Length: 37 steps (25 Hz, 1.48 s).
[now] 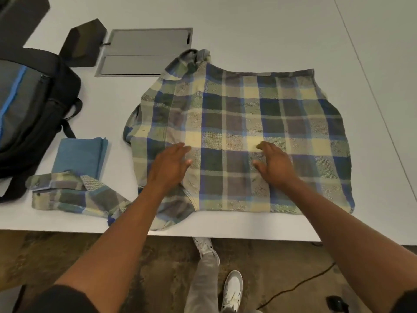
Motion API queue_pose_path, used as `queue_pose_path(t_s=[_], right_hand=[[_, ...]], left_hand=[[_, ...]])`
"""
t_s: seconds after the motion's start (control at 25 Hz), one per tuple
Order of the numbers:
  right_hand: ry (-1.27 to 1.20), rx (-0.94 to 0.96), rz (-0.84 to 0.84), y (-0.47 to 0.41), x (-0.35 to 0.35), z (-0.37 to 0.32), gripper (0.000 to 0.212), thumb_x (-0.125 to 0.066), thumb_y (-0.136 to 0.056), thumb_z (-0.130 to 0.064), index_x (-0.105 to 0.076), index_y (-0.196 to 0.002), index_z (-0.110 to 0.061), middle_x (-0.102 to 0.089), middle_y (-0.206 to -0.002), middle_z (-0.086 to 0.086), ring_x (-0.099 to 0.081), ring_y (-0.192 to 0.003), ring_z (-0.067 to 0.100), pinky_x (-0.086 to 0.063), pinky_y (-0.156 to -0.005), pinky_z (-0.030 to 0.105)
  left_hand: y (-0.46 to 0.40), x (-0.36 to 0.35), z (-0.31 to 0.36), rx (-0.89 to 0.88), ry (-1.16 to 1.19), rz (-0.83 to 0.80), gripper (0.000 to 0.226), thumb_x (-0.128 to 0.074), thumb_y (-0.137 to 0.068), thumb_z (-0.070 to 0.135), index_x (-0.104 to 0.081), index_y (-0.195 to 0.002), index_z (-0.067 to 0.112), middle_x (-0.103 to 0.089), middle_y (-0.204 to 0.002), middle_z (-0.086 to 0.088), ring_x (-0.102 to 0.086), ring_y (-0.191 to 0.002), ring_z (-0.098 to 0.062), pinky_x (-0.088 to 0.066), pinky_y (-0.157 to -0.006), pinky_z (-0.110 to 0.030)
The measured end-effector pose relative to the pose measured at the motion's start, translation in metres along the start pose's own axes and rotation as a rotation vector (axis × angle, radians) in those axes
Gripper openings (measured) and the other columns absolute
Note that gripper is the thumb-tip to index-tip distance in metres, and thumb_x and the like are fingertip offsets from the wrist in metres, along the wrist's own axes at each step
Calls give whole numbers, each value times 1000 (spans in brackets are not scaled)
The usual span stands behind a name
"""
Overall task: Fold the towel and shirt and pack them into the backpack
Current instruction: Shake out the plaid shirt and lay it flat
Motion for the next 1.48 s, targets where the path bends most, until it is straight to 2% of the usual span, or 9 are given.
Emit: queue_pose_path(t_s=[0.24,0.36,0.52,0.64,0.76,0.92,1.04,1.28,1.48], right_hand=[[83,93,-40,-98,-24,-53,73,-45,-93,-59,-22,-155,-30,-13,-165,3,-16,-150,28,-14,-117,59],[132,93,-94,-135,-38,-61,70,-34,-94,-66,-18,-155,-36,-4,-166,-2,-3,-152,30,-3,-116,62],[208,87,-103,-146,-50,-50,66,-23,-95,-67,-13,-155,-40,-1,-166,-6,-1,-152,28,-3,-116,62],[177,99,-47,-139,-51,-38,66,-17,-96,-65,-12,-155,-38,-10,-165,-3,-7,-152,23,-8,-119,56],[149,90,-15,-135,-48,-29,67,-14,-97,-65,-18,-156,-33,-20,-163,-2,-15,-151,19,-9,-121,49],[116,-12,44,-141,-48,-24,68,-15,-98,-63,-29,-154,-27,-24,-162,-3,-15,-151,17,-9,-122,46],[62,-134,87,-153,-38,-18,63,-19,-101,-58,-29,-153,-25,-22,-162,-3,-14,-151,18,-7,-122,44],[1,-185,84,-228,5,-9,50,-48,-101,-30,-37,-149,-20,-30,-159,4,-32,-142,29,-26,-116,49],[-28,-62,98,-306,31,-17,40,-50,-96,-16,-52,-136,-13,-53,-139,9,-51,-122,31,-44,-98,41]], left_hand=[[-100,-19,4,-85,-149,-97,71,-38,-98,59,-3,-156,39,4,-166,1,3,-153,-26,0,-120,-57],[-136,-27,8,-126,-206,-140,73,-29,-95,67,4,-155,43,13,-165,4,8,-152,-28,4,-118,-60],[-150,-42,1,-108,-209,-145,74,-22,-94,72,8,-154,43,20,-163,9,11,-152,-28,5,-119,-60],[-147,-47,1,-87,-154,-91,68,-21,-96,67,0,-156,41,12,-165,9,7,-153,-25,1,-121,-57],[-153,-45,6,-74,-104,-16,56,-25,-102,56,-25,-154,37,-7,-166,6,-2,-153,-23,-6,-122,-50],[-184,-31,17,-124,-73,94,31,-40,-103,36,-63,-120,24,-37,-157,0,-23,-149,-26,-18,-118,-47],[-209,-20,20,-137,-26,80,25,-45,-102,31,-65,-112,18,-44,-152,-1,-31,-145,-24,-22,-115,-43],[-286,6,18,-133,-81,116,35,-49,-101,23,-55,-134,14,-32,-158,-7,-28,-145,-29,-22,-116,-50],[-382,31,13,-147,-209,99,23,-50,-98,25,-69,-108,14,-29,-159,-8,-26,-144,-31,-29,-113,-51]])
Point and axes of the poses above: each hand's wrist, its own y-axis away from the middle knuckle, its own x-axis out of the back of the hand, z = x × y, the point moved 2 cm from there along -y, towards the middle knuckle
